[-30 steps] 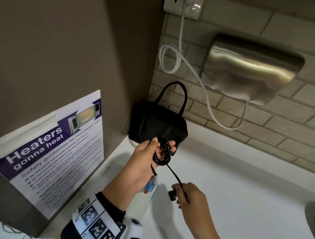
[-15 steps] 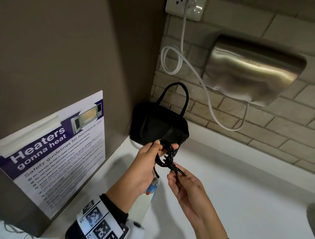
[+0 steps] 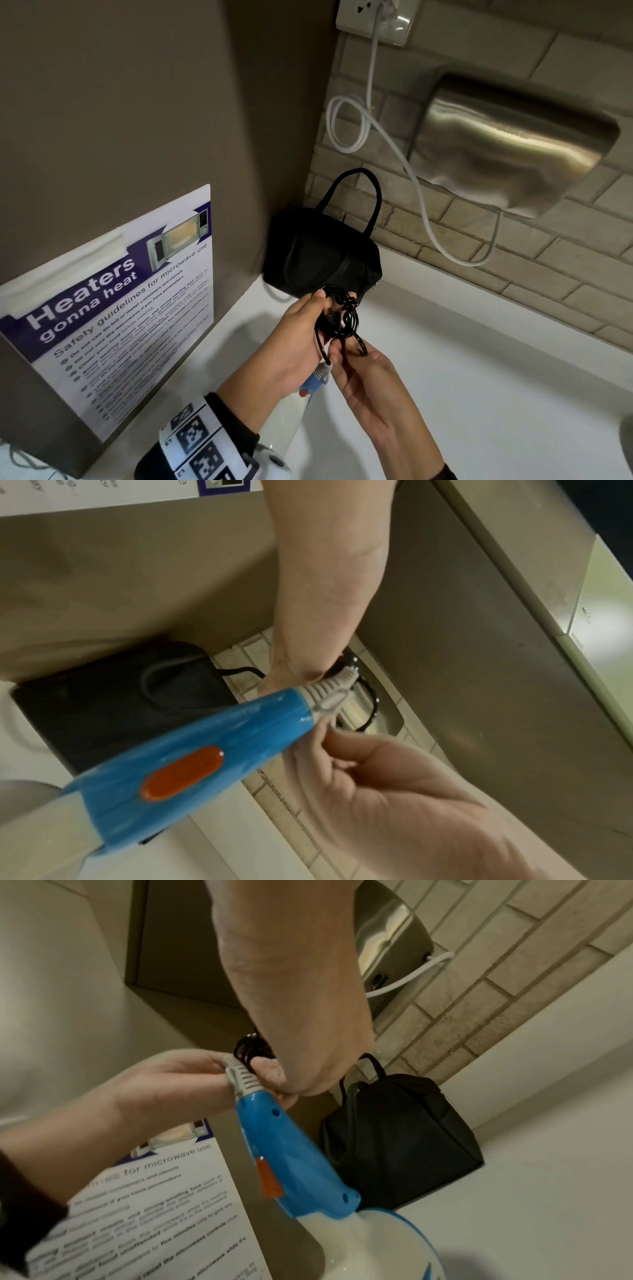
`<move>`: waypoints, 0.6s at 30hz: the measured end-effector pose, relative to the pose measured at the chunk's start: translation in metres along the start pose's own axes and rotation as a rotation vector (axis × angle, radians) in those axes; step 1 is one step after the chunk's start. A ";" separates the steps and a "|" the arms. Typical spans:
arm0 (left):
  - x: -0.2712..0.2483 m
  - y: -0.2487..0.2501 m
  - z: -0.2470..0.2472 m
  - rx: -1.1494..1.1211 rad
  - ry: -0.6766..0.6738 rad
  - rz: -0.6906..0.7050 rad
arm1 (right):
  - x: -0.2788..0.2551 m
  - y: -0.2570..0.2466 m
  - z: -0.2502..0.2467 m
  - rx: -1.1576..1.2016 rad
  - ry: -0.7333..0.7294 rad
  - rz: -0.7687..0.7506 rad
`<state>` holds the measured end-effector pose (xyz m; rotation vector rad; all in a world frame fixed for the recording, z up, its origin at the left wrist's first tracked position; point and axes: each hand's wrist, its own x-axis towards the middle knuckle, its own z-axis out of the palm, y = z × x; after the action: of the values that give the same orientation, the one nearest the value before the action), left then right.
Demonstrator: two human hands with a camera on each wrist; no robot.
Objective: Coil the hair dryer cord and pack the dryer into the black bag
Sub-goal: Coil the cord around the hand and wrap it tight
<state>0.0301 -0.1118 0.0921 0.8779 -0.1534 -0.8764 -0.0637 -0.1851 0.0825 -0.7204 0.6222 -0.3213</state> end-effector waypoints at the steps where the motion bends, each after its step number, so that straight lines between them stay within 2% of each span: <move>1: 0.000 -0.001 0.000 0.002 0.007 -0.003 | 0.000 0.000 0.001 -0.023 -0.008 -0.026; 4: 0.003 -0.005 -0.002 0.034 0.061 0.040 | 0.003 -0.002 0.001 -0.063 -0.014 -0.060; 10: 0.001 -0.010 -0.002 0.121 0.059 0.048 | 0.006 -0.011 0.001 -0.152 -0.036 -0.101; 18: 0.004 -0.008 -0.006 0.213 -0.013 0.027 | 0.009 -0.012 0.007 0.272 -0.034 0.113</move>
<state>0.0307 -0.1133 0.0812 1.0666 -0.2734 -0.8510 -0.0529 -0.1938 0.0913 -0.4269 0.5710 -0.2817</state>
